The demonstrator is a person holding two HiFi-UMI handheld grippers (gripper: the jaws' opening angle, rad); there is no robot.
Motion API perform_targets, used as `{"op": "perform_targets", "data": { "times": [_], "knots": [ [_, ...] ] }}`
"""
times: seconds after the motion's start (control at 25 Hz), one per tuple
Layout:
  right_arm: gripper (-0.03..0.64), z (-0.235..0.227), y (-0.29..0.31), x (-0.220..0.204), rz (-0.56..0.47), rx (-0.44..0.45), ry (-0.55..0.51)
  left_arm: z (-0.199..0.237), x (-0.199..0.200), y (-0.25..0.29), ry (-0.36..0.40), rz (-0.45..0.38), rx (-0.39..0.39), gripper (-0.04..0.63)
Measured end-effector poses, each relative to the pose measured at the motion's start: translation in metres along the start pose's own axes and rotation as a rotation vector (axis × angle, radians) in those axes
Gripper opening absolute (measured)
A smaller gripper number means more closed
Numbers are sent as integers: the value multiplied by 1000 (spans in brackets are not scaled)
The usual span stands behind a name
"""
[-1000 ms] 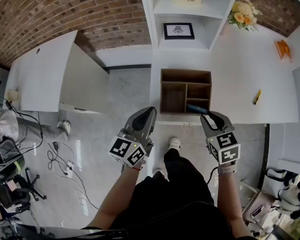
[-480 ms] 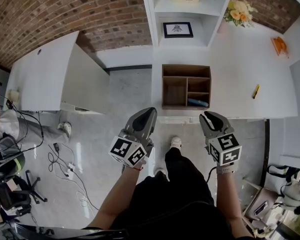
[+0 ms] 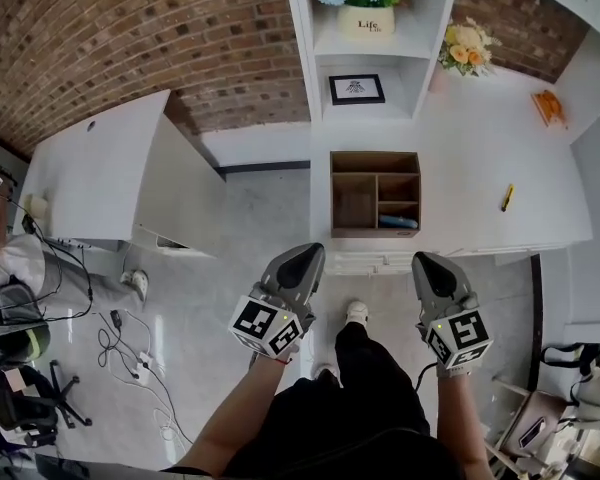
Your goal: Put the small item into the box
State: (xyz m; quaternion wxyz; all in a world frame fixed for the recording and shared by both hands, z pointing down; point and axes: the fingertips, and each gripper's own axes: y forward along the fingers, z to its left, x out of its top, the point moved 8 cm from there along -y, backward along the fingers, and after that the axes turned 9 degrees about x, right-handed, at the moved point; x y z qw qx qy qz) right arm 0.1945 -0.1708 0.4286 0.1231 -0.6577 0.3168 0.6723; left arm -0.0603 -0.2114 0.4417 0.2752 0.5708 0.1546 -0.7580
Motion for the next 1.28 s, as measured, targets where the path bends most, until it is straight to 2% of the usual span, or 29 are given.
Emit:
{"op": "perform_targets", "data": {
  "times": [0.68,1.28],
  "knots": [
    [2,56,-37,13,-89,-70,-18,-11,15,-53,31,-39,-39,3],
    [3,101,-61,17,-142,-62,-37,-20,13,-102,29,-56,-31,3]
  ]
}}
